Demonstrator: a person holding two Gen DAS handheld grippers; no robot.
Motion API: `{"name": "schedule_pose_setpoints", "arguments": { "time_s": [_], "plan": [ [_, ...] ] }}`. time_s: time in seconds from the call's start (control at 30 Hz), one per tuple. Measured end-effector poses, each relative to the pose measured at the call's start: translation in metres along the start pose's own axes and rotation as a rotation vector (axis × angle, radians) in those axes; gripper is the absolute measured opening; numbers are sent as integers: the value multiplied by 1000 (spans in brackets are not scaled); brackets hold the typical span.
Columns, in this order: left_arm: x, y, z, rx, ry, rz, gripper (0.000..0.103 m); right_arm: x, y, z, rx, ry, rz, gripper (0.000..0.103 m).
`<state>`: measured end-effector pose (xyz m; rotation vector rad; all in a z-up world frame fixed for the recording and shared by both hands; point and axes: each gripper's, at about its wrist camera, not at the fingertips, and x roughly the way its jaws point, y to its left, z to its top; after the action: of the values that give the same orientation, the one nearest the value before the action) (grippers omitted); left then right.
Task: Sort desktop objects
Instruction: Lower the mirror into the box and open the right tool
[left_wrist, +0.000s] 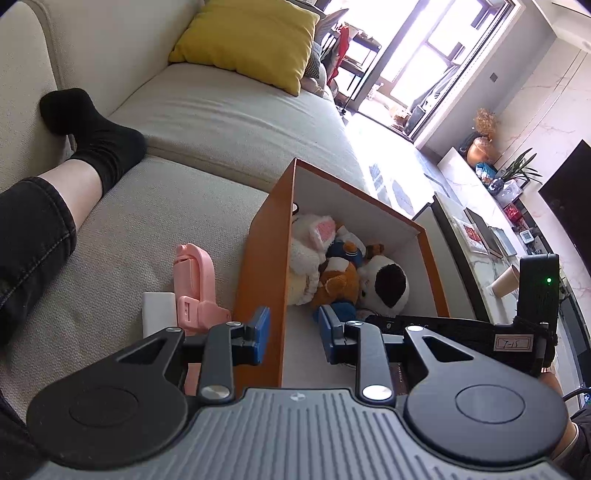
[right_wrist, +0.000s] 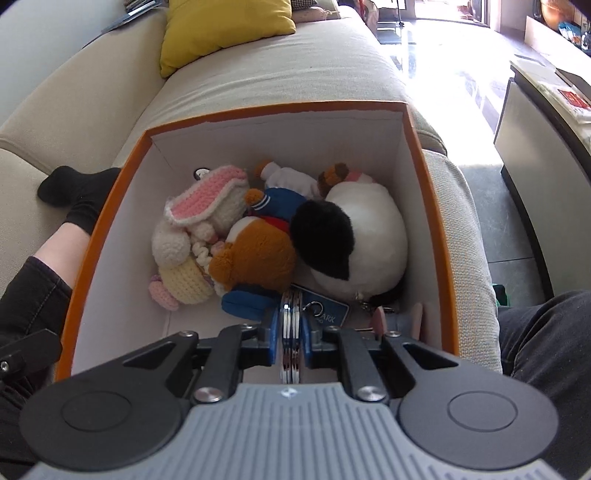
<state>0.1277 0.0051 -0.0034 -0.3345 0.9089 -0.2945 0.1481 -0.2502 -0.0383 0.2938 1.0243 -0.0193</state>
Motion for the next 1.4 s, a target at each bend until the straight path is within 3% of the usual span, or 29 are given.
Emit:
{"name": "schedule_pose_setpoints", "arguments": {
  "time_s": [0.43, 0.5, 0.6, 0.67, 0.77, 0.93, 1.4],
  "plan": [
    [0, -3, -2, 9, 3, 4, 32, 3, 18, -5, -106, -43, -145, 13],
    [0, -2, -2, 6, 3, 6, 32, 4, 19, -4, -104, -43, -136, 14],
    [0, -2, -2, 6, 6, 3, 32, 5, 9, 0, -37, -38, -24, 14],
    [1, -3, -2, 10, 9, 2, 32, 9, 4, 3, 4, -29, 1, 14],
    [-1, -4, -2, 14, 5, 2, 32, 9, 3, 4, 12, -21, -5, 13],
    [0, -3, -2, 8, 4, 5, 32, 2, 14, -2, -51, -42, -102, 14],
    [1, -5, -4, 21, 11, 4, 32, 3, 7, 0, -85, -29, -100, 15]
  ]
}}
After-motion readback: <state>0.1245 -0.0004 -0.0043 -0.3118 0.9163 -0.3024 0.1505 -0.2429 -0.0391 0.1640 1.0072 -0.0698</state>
